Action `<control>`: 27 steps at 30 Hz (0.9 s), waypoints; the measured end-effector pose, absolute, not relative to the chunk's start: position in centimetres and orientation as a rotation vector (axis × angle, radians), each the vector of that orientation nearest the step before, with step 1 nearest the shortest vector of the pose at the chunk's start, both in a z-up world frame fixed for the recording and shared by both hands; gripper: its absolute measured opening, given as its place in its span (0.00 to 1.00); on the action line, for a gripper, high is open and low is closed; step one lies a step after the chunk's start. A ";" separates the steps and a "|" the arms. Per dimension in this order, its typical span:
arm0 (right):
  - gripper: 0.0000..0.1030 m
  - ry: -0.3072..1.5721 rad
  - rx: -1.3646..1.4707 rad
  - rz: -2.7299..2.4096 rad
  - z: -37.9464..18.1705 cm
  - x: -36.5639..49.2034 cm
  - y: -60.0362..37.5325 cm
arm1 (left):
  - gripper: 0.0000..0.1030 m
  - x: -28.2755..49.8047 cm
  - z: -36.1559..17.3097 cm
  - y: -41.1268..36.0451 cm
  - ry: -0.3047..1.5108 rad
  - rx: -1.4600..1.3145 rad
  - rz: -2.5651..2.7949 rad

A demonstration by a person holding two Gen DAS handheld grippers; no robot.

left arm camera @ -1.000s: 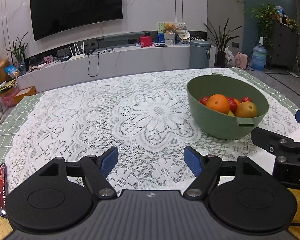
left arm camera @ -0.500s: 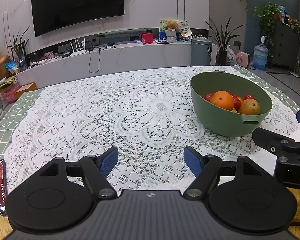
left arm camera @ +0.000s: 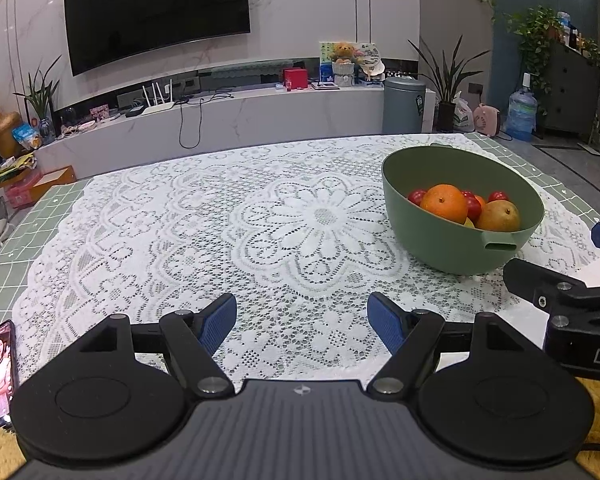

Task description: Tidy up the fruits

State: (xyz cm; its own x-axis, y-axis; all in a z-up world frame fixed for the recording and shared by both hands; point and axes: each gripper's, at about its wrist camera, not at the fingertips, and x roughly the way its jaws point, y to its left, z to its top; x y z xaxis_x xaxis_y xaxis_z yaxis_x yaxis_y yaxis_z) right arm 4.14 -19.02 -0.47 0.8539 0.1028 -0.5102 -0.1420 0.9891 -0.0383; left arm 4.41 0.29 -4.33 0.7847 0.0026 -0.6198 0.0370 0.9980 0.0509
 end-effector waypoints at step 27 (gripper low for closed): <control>0.96 0.529 -0.080 0.128 -0.4 4.0 -19.0 | 0.85 4.4 -4.3 0.6 0.673 0.057 -0.016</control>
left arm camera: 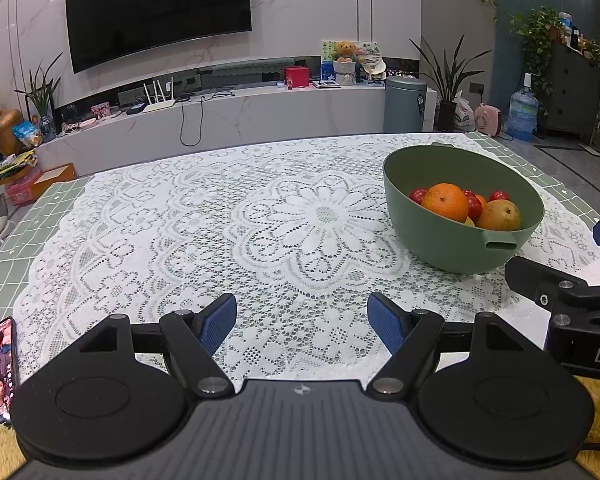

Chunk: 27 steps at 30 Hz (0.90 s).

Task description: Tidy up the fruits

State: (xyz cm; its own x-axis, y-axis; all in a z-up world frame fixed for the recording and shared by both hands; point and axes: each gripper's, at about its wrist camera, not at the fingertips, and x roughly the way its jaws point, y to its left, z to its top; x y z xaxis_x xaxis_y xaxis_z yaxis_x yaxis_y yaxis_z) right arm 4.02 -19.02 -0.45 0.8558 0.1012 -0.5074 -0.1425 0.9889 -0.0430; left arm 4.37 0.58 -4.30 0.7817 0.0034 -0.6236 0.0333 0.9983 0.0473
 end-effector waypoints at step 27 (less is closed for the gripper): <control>0.96 0.522 -0.081 0.128 -0.1 3.8 -19.1 | 0.85 3.9 -4.0 0.3 0.660 0.056 -0.030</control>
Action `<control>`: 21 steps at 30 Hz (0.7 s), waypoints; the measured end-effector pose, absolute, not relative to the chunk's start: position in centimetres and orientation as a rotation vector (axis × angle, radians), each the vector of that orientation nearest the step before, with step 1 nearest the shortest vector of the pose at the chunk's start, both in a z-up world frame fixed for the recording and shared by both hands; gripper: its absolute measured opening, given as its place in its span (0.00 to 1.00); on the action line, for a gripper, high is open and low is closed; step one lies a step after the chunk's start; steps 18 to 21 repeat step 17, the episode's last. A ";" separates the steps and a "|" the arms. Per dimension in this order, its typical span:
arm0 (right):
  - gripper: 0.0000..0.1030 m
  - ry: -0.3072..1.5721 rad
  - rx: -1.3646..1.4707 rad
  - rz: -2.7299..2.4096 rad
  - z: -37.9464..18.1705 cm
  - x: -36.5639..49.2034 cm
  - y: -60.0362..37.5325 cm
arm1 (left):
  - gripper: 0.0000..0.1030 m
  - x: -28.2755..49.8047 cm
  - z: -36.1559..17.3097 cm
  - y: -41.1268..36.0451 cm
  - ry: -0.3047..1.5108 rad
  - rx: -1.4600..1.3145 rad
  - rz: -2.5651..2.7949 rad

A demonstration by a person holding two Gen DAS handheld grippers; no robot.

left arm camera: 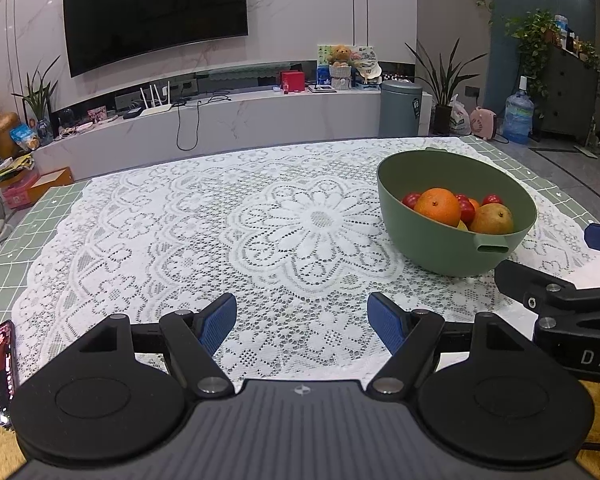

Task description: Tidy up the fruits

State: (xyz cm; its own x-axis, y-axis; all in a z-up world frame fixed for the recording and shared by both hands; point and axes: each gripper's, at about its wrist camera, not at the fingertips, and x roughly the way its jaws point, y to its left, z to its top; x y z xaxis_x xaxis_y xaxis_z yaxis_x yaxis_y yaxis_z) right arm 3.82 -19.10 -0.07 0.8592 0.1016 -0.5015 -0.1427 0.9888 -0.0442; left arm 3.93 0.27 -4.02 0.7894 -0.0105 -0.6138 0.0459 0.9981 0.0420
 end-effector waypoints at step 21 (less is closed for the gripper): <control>0.96 0.524 -0.083 0.128 -0.2 3.8 -19.1 | 0.85 3.8 -4.0 0.3 0.658 0.039 -0.050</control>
